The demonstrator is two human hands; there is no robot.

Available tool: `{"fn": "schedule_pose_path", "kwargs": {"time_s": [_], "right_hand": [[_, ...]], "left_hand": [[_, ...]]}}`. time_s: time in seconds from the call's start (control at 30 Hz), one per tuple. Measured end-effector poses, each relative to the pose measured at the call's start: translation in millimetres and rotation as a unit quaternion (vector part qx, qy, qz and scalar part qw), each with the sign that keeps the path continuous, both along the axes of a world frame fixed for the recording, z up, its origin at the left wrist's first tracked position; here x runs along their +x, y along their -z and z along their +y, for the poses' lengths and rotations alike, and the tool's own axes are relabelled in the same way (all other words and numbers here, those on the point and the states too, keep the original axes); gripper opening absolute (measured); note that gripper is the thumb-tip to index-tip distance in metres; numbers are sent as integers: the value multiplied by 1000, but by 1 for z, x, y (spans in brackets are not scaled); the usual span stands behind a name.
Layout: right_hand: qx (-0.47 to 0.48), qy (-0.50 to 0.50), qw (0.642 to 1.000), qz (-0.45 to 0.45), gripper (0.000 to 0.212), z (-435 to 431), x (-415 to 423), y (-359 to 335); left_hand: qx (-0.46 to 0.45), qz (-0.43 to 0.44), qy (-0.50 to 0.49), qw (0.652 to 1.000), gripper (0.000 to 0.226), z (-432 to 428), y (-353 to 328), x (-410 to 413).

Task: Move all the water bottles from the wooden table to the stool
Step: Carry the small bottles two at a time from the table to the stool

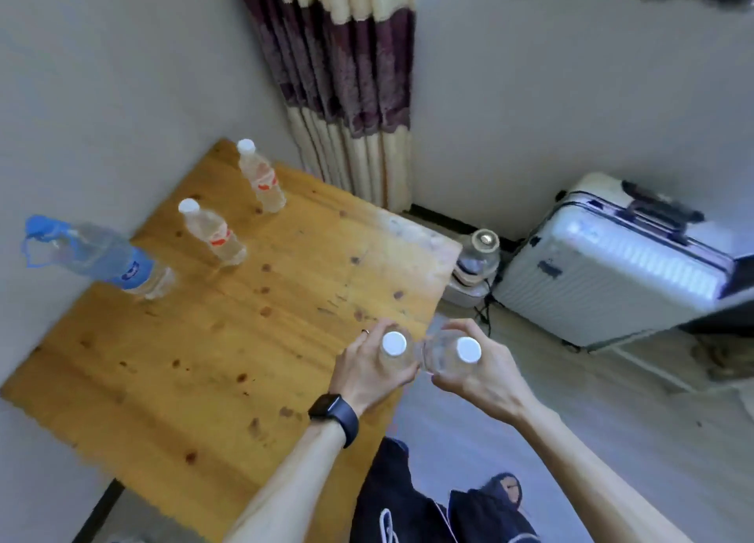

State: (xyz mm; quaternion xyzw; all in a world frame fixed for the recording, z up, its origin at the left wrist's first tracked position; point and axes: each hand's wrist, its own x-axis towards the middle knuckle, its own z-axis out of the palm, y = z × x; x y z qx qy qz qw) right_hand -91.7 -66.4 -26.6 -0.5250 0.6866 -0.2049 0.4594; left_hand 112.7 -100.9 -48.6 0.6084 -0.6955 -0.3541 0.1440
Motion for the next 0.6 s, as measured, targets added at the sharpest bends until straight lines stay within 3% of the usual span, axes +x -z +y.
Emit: {"fn": "schedule_pose_path", "kwargs": {"time_s": [0.13, 0.3, 0.47, 0.6], "right_hand": [[-27, 155, 988, 9, 55, 65, -100, -17], [-64, 312, 947, 36, 49, 176, -222, -33], [-63, 447, 890, 65, 53, 295, -328, -48], [-60, 554, 826, 86, 54, 373, -392, -65]], "left_hand": [[-25, -13, 140, 990, 59, 6, -15, -116], [-28, -6, 287, 958, 54, 62, -38, -275], [-59, 17, 440, 896, 43, 140, -61, -432], [-49, 27, 537, 842, 49, 194, -81, -545]]}}
